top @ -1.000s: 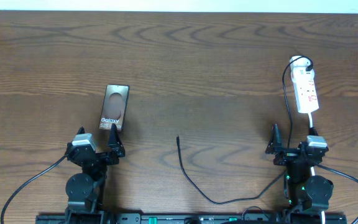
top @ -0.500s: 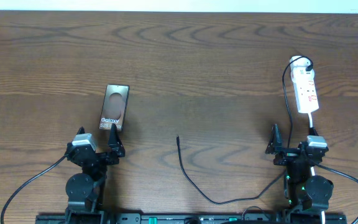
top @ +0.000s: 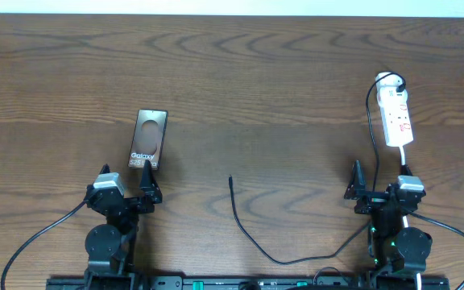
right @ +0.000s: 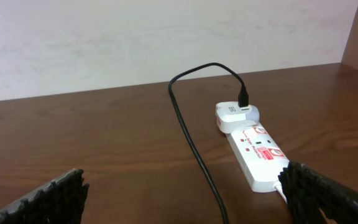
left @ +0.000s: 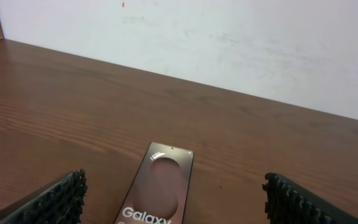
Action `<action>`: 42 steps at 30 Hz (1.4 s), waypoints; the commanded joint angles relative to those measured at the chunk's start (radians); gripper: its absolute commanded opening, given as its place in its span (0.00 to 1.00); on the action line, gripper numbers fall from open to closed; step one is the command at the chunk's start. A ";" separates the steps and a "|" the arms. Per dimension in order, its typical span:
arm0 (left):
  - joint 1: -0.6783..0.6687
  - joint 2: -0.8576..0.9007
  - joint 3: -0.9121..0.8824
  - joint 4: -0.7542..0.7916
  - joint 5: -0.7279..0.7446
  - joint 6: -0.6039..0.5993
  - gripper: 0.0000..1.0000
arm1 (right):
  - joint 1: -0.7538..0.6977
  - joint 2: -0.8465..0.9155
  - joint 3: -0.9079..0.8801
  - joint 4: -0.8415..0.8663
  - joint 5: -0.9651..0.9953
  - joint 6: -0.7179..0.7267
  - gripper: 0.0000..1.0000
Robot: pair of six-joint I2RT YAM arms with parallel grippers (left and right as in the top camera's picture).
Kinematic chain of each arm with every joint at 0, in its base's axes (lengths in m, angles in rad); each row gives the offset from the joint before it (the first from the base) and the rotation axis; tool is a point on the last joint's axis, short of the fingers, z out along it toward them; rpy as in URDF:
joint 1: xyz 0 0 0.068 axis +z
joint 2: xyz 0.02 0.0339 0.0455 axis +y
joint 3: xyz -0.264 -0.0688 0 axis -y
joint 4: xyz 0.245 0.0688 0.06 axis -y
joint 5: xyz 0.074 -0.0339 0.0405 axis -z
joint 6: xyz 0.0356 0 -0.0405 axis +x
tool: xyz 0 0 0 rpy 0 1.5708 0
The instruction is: Plug charger to phone and switch on socket
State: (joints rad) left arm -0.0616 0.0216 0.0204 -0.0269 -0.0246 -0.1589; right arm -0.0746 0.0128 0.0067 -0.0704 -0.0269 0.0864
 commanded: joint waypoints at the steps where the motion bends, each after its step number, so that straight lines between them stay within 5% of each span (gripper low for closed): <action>1: 0.004 0.002 -0.016 -0.044 -0.009 0.009 0.89 | -0.003 0.000 -0.001 -0.004 -0.006 -0.013 0.99; 42: 0.005 0.005 0.076 -0.019 -0.009 0.045 0.89 | -0.003 0.000 -0.001 -0.004 -0.006 -0.013 0.99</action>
State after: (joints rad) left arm -0.0616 0.0219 0.0338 -0.0414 -0.0261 -0.1551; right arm -0.0746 0.0128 0.0067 -0.0704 -0.0269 0.0864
